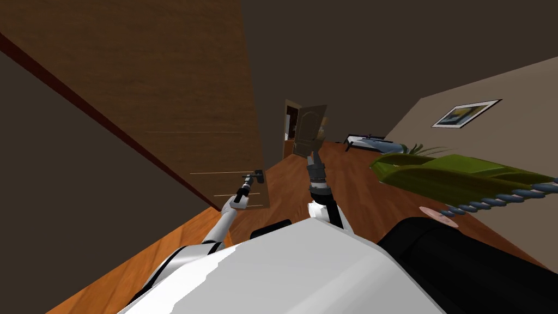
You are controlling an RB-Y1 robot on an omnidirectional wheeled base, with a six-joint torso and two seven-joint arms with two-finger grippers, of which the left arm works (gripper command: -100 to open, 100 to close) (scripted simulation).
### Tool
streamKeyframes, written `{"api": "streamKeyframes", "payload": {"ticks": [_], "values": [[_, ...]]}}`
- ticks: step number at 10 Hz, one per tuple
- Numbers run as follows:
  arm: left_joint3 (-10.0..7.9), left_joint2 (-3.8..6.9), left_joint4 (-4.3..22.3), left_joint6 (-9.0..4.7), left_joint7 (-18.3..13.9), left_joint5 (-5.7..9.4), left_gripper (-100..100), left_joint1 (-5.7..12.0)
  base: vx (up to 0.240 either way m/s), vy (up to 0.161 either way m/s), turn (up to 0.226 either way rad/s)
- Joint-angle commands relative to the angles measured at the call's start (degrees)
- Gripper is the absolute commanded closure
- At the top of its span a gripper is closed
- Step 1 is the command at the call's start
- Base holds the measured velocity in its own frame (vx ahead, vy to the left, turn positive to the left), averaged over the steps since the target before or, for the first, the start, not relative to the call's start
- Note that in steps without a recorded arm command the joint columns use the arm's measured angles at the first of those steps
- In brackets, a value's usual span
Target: Push the door open
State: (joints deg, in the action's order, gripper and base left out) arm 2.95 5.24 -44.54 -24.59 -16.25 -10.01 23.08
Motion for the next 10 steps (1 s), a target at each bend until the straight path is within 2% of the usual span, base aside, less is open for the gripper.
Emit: {"api": "streamKeyframes", "payload": {"ticks": [1, 10], "values": [[-1.63, 0.87, -0.57, 0.31, 0.48, 0.51, 100, -0.24, 0.109, -0.112, 0.045], [-8.38, 2.03, 0.27, 0.49, 3.55, 2.74, 100, -0.36, 0.170, -0.184, 0.092]]}}
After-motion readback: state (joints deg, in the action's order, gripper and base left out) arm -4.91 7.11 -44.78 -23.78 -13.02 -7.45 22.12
